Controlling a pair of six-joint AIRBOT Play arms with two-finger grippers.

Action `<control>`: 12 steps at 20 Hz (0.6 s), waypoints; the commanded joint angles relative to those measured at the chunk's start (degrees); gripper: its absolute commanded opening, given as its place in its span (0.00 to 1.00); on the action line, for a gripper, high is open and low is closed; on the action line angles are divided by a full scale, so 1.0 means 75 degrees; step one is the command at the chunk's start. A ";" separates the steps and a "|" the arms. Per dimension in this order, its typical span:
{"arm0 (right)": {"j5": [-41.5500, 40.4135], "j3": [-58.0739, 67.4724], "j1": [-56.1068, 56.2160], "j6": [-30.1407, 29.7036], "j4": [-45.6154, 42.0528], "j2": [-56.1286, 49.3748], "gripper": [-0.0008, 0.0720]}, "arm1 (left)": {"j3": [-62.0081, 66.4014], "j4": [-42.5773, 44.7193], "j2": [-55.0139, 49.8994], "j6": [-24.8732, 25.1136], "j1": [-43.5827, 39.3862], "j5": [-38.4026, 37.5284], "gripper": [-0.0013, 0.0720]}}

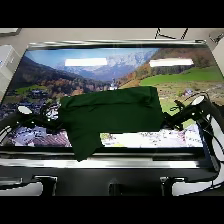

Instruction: Fold the clothes and pants, and hang the long-sleeved shirts on hangers.

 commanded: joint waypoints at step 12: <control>-0.2352 0.6872 0.0149 -0.0615 -0.1495 0.4928 0.06 | 0.8798 0.0082 0.4220 0.0020 0.1303 0.0711 0.05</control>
